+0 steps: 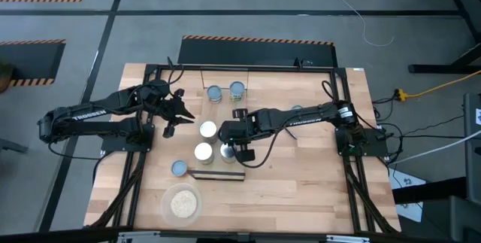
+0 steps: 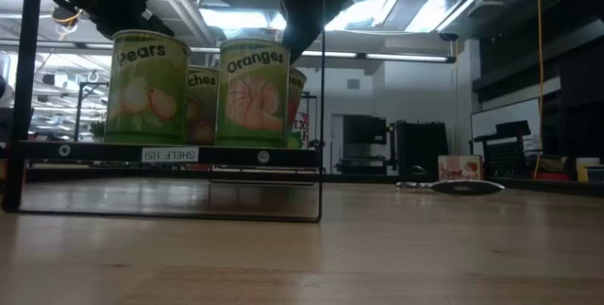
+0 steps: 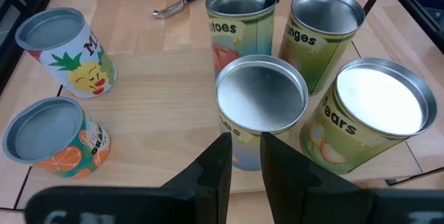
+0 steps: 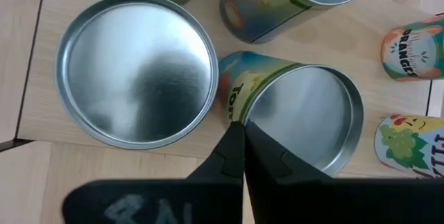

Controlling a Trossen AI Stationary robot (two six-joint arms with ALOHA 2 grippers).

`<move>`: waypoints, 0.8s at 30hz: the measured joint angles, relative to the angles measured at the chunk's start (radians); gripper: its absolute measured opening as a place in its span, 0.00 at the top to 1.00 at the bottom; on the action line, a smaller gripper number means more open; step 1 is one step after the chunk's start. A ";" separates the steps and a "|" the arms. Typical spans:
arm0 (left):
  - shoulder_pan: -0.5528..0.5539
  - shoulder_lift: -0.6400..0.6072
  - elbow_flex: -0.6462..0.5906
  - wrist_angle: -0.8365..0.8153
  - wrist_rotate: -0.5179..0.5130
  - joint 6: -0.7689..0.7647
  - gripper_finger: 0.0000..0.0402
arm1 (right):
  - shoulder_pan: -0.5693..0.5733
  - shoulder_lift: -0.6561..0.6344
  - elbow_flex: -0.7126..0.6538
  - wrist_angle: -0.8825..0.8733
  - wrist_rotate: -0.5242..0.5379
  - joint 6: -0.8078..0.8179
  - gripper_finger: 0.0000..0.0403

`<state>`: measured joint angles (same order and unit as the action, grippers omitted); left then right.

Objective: Pick and place cans onto a shelf
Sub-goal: Put the canned tomatoes on the shelf

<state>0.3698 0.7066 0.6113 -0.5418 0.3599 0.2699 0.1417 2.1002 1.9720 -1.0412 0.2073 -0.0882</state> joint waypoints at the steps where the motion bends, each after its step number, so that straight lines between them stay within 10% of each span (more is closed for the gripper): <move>1: 0.000 0.000 0.000 0.000 0.000 0.000 0.83 | 0.000 0.000 0.000 0.000 0.000 0.000 0.99; 24: 0.000 0.000 0.000 0.001 0.000 0.000 0.83 | 0.000 0.000 0.000 0.005 -0.002 0.000 0.89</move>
<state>0.3696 0.7067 0.6113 -0.5411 0.3599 0.2699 0.1417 2.1002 1.9720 -1.0360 0.2058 -0.0878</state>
